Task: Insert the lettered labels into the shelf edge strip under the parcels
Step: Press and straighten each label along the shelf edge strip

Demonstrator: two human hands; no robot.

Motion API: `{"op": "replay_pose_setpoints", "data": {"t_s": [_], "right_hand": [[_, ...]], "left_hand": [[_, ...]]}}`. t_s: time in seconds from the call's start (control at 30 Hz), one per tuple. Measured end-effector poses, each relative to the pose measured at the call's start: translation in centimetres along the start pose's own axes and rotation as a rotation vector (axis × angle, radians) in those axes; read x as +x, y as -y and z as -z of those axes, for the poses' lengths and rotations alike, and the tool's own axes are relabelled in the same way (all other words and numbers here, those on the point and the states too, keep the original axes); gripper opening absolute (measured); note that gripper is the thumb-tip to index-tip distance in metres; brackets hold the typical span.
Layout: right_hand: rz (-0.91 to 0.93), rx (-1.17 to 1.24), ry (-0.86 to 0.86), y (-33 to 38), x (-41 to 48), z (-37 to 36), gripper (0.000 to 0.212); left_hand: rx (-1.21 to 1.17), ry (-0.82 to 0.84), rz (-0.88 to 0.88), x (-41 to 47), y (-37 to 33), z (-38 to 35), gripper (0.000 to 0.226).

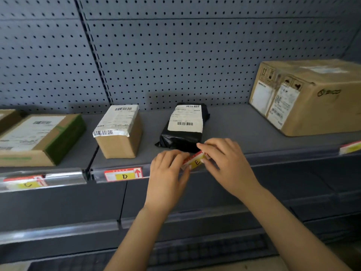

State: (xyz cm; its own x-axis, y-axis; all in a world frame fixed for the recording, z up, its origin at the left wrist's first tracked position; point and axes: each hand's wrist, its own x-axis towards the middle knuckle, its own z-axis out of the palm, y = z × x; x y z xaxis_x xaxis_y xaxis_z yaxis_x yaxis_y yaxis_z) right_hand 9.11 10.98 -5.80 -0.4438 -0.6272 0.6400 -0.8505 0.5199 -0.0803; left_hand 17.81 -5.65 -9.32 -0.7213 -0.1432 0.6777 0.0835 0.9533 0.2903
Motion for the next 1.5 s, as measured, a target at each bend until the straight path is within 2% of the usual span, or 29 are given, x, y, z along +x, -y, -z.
{"op": "replay_pose_setpoints", "data": {"t_s": [0.17, 0.37, 0.53, 0.8, 1.07, 1.27, 1.5], "right_hand": [[0.121, 0.024, -0.035, -1.7, 0.6, -0.4, 0.009], [0.058, 0.221, -0.063, -2.7, -0.2, -1.6, 0.017], [-0.01, 0.372, -0.088, -2.7, -0.5, -2.4, 0.016], [0.113, 0.218, -0.119, -2.2, -0.7, -3.4, 0.016], [0.173, 0.076, -0.144, -1.9, -1.4, -3.8, 0.011], [0.108, 0.04, -0.129, -1.0, -1.6, -3.7, 0.008], [-0.127, 0.045, -0.06, 1.3, -2.3, -1.2, 0.017]], "left_hand": [[0.053, -0.053, 0.019, -0.4, -0.5, -1.0, 0.025], [0.101, -0.077, 0.001, -0.6, -0.8, -1.2, 0.022], [0.14, -0.064, -0.017, -0.4, -0.9, -1.0, 0.022], [0.181, -0.061, 0.016, -2.0, -0.7, -0.6, 0.03], [0.152, -0.038, 0.001, -2.8, -0.2, -1.0, 0.027], [0.119, 0.008, -0.008, -2.5, 0.2, -0.5, 0.027], [-0.038, 0.077, -0.043, -1.2, 0.0, 1.5, 0.035]]}}
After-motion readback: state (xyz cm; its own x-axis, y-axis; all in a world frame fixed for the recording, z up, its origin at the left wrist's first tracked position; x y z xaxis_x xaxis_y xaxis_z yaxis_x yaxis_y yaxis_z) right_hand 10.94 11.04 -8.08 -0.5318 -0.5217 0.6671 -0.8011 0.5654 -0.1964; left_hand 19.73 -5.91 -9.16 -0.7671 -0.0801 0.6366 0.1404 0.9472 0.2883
